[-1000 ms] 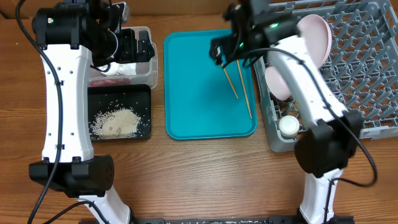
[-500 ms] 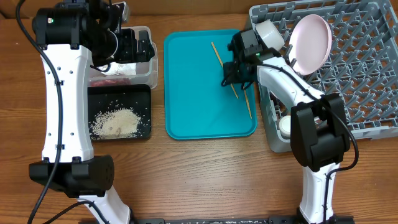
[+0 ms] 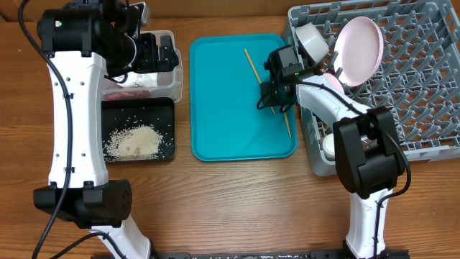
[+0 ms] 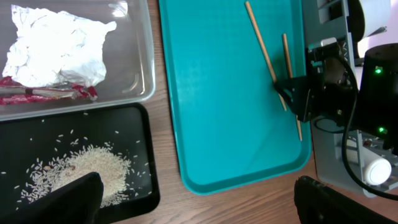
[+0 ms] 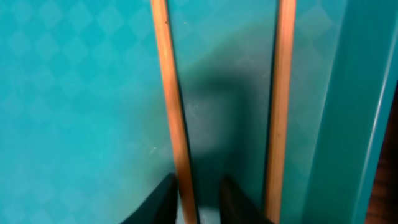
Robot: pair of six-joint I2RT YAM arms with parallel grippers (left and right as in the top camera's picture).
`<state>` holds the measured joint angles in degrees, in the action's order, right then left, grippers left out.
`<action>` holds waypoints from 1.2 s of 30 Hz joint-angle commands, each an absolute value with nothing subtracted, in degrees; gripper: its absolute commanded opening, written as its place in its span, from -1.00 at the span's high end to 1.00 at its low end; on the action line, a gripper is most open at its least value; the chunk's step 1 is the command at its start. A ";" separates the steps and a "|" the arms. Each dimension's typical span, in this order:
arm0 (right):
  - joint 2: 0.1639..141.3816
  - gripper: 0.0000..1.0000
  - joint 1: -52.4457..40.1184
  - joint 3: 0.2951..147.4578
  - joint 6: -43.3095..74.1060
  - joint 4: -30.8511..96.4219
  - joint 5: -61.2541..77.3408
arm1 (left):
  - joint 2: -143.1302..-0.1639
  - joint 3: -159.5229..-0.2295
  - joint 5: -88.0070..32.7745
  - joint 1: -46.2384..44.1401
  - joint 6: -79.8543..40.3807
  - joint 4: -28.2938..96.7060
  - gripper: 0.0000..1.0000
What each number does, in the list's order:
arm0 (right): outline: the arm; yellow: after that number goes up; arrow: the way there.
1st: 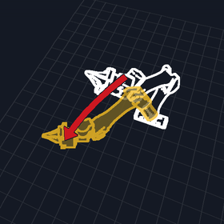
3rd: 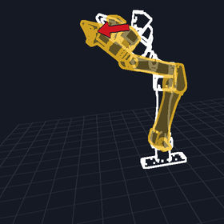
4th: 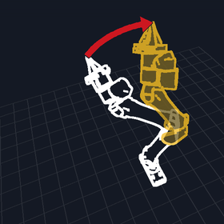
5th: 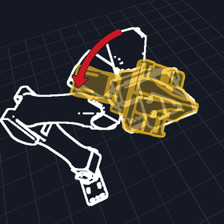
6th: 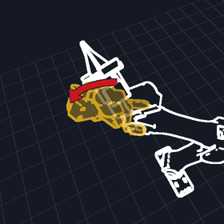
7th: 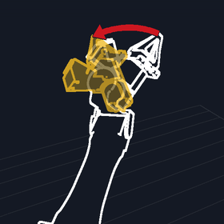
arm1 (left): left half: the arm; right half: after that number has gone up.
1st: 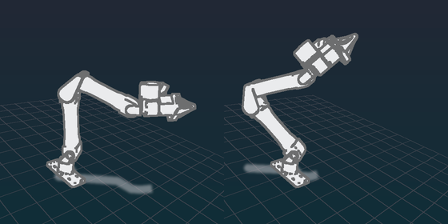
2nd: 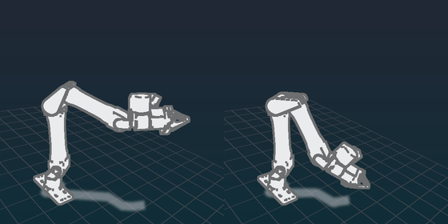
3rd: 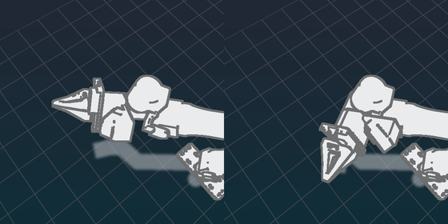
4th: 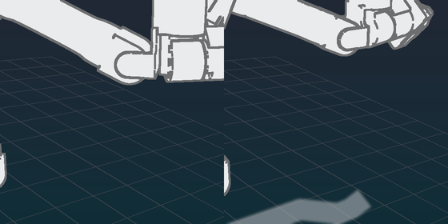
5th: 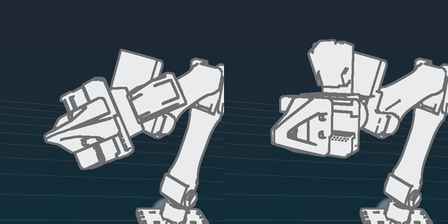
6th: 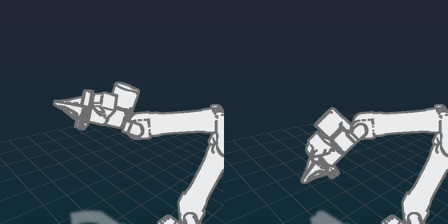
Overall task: Sort waste into correct bins and load items into the dishwasher
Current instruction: 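Reach the right gripper to the chopsticks and grasp one, then carry the chopstick to the rack and insert it upright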
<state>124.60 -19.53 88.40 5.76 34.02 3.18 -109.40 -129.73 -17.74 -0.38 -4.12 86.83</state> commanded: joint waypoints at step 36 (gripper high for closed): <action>100.12 0.92 -11.97 116.22 6.00 80.18 -2.20 | -109.08 -129.45 -17.41 -0.67 -4.29 86.74 -1.00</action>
